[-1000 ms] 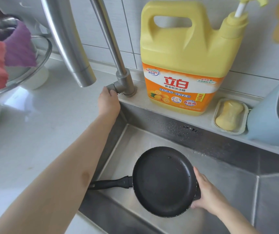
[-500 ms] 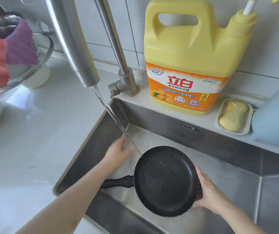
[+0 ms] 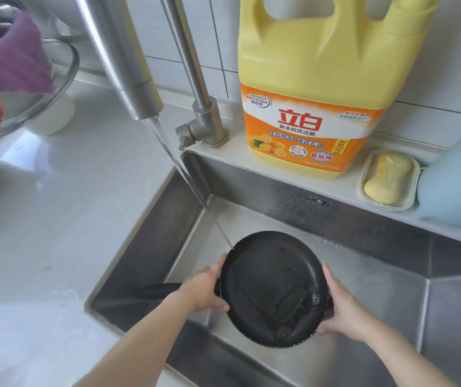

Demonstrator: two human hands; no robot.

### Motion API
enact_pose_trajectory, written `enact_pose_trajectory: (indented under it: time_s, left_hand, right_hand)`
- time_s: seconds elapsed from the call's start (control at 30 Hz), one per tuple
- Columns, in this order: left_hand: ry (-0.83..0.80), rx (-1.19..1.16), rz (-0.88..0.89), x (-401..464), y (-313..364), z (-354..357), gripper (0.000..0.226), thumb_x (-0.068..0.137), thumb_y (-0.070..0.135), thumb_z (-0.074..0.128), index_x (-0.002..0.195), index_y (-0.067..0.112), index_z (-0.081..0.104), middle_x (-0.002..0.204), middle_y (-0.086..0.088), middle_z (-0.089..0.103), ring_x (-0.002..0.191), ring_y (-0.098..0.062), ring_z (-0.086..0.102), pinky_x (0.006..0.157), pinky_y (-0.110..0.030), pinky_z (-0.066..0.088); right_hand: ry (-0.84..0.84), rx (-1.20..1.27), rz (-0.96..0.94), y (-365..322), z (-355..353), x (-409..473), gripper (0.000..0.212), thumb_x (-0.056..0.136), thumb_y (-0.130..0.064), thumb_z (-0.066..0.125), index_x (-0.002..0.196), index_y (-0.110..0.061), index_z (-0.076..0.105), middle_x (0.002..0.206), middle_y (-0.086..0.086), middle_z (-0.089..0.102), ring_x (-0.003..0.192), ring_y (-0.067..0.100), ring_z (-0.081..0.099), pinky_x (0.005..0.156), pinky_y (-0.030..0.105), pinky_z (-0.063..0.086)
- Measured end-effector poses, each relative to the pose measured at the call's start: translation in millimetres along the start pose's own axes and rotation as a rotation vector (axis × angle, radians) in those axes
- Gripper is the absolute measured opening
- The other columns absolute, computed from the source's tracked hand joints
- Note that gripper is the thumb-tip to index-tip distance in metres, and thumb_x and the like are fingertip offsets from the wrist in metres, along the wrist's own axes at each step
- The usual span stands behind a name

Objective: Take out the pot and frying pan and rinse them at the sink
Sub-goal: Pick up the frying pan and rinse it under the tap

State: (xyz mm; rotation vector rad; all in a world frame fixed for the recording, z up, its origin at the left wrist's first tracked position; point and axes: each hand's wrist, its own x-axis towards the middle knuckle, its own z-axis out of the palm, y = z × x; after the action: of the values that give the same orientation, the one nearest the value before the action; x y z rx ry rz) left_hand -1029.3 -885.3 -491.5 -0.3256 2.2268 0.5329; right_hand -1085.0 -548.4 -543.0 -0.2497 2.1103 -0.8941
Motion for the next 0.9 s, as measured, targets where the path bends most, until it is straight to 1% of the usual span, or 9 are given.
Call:
enact_pose_trajectory:
  time_s: [0.13,0.2,0.37,0.5,0.6,0.7,0.8,0.87,0.9]
  left_hand:
    - [0.013,0.018,0.049,-7,13,-27,0.127,0.068,0.045,0.084,0.152,0.043,-0.012,0.115,0.002,0.065,0.111,-0.025,0.059,0.098,-0.039,0.046]
    - [-0.005,0.028,0.07,-15,22,-43,0.128,0.068,0.043,0.085,0.152,0.044,-0.012,0.11,0.003,0.067,0.107,-0.025,0.061,0.096,-0.039,0.047]
    - [0.026,0.09,0.12,-48,36,-85,0.128,0.063,0.041,0.085,0.151,0.046,-0.008,0.096,0.012,0.063,0.101,-0.021,0.061,0.092,-0.038,0.05]
    - [0.035,0.108,0.181,-84,40,-123,0.125,0.063,0.036,0.085,0.15,0.046,-0.003,0.082,0.023,0.056,0.092,-0.016,0.057,0.088,-0.033,0.048]
    - [0.023,0.084,0.194,-110,31,-148,0.12,0.062,0.033,0.086,0.15,0.048,0.006,0.094,0.025,0.061,0.097,-0.007,0.058,0.09,-0.028,0.046]
    - [-0.012,0.031,0.186,-135,18,-169,0.108,0.065,0.026,0.086,0.143,0.056,0.017,0.098,0.033,0.058,0.099,0.005,0.056,0.09,-0.023,0.042]
    - [-0.041,0.023,0.175,-155,2,-183,0.105,0.061,0.034,0.085,0.133,0.071,0.018,0.114,0.012,0.067,0.109,-0.012,0.061,0.101,-0.033,0.044]
    - [-0.045,0.022,0.169,-165,-6,-192,0.103,0.061,0.035,0.084,0.124,0.08,0.018,0.116,0.003,0.068,0.109,-0.016,0.062,0.103,-0.037,0.044]
    - [-0.034,0.026,0.159,-171,-9,-196,0.102,0.062,0.034,0.085,0.123,0.08,0.017,0.115,0.003,0.067,0.108,-0.015,0.062,0.1,-0.033,0.045]
  right_hand:
    - [0.004,0.122,-0.035,-11,-17,-11,0.149,0.045,-0.02,0.091,0.147,-0.057,-0.012,0.136,-0.006,0.047,0.105,0.016,0.064,0.087,0.035,0.058]
    - [-0.01,0.173,-0.047,-22,-28,-21,0.145,0.05,-0.01,0.087,0.145,-0.06,-0.011,0.121,-0.004,0.058,0.09,0.015,0.069,0.082,0.034,0.059]
    - [-0.015,0.231,-0.04,-54,-40,-46,0.139,0.055,0.001,0.083,0.143,-0.059,-0.006,0.093,-0.005,0.073,0.082,0.015,0.071,0.078,0.025,0.058]
    - [-0.042,0.277,-0.057,-85,-41,-65,0.139,0.056,-0.005,0.084,0.145,-0.06,-0.007,0.096,-0.004,0.074,0.085,0.013,0.071,0.086,0.029,0.057]
    - [-0.055,0.286,-0.087,-111,-41,-76,0.136,0.057,-0.009,0.086,0.141,-0.067,-0.004,0.1,-0.003,0.073,0.091,0.015,0.07,0.092,0.036,0.056]
    - [-0.105,0.34,-0.142,-137,-40,-85,0.131,0.061,0.002,0.084,0.146,-0.061,0.006,0.105,-0.002,0.071,0.091,0.016,0.07,0.087,0.033,0.056]
    - [-0.163,0.384,-0.204,-159,-39,-91,0.126,0.065,0.013,0.079,0.149,-0.053,0.012,0.104,0.003,0.071,0.087,0.017,0.068,0.08,0.03,0.056]
    - [-0.159,0.397,-0.233,-171,-35,-95,0.125,0.066,0.014,0.079,0.146,-0.058,0.015,0.106,0.006,0.069,0.085,0.018,0.067,0.082,0.036,0.057]
    - [-0.15,0.405,-0.242,-176,-32,-96,0.125,0.066,0.014,0.079,0.143,-0.062,0.017,0.109,0.006,0.068,0.085,0.019,0.067,0.082,0.039,0.058]
